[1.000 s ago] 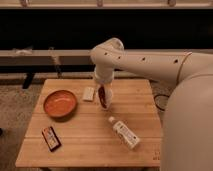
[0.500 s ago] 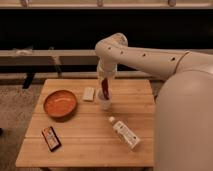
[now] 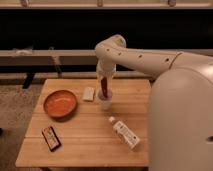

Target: Place the pepper in the ceramic cup

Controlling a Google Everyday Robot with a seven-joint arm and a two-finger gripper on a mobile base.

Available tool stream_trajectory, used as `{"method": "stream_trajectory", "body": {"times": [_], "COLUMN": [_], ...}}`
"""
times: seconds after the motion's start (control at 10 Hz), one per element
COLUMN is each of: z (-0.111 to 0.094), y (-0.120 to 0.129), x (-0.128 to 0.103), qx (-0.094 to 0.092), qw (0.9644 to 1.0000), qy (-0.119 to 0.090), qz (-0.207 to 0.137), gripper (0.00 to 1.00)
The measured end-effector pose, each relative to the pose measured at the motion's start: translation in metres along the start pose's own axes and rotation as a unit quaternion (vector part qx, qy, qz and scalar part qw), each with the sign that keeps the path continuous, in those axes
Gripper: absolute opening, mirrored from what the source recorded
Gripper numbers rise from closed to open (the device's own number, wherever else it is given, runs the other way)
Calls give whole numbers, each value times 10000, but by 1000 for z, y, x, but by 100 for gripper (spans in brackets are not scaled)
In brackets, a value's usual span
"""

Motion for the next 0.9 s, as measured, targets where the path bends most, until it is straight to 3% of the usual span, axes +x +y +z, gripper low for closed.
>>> {"method": "stream_trajectory", "body": {"times": [0.2, 0.3, 0.6, 0.9], "z": [6, 9, 16, 2], "y": [0, -2, -6, -3], "x": [-3, -3, 3, 12], "qx": [-34, -41, -124, -186], "qw": [9999, 9999, 9996, 9990], "qy": [-106, -153, -258, -392], "qz": [42, 57, 78, -53], "gripper": [69, 72, 72, 72]}}
